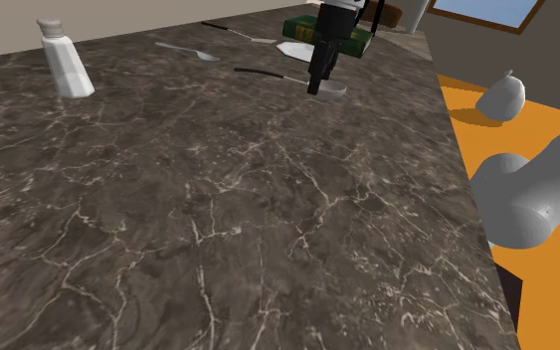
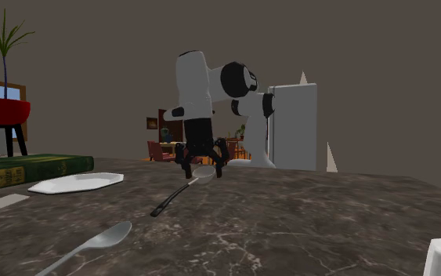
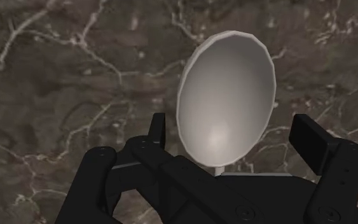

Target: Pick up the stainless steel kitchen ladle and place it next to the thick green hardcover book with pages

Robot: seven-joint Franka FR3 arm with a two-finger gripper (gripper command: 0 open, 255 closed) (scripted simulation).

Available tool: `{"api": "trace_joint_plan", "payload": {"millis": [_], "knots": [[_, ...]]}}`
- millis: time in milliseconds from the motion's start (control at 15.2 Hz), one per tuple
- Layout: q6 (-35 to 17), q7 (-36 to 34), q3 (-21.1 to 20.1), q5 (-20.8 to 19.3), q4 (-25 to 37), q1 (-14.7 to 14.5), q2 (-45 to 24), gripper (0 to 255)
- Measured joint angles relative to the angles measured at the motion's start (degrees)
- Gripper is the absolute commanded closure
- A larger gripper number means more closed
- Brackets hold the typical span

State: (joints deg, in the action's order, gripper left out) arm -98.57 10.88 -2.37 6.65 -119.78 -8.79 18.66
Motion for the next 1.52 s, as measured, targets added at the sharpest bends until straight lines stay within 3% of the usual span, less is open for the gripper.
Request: {"api": "trace_joint_plan", "payload": {"millis": [66, 792, 1518], "knots": [[0.0, 0.0, 0.0, 0.0, 0.0, 0.0, 0.0, 255], [0.4, -0.1, 0.0, 0.0, 0.4, 0.0, 0.0, 255], [8.3, -0.9, 0.1, -0.1, 9.1, 0.0, -0.8, 255]]}}
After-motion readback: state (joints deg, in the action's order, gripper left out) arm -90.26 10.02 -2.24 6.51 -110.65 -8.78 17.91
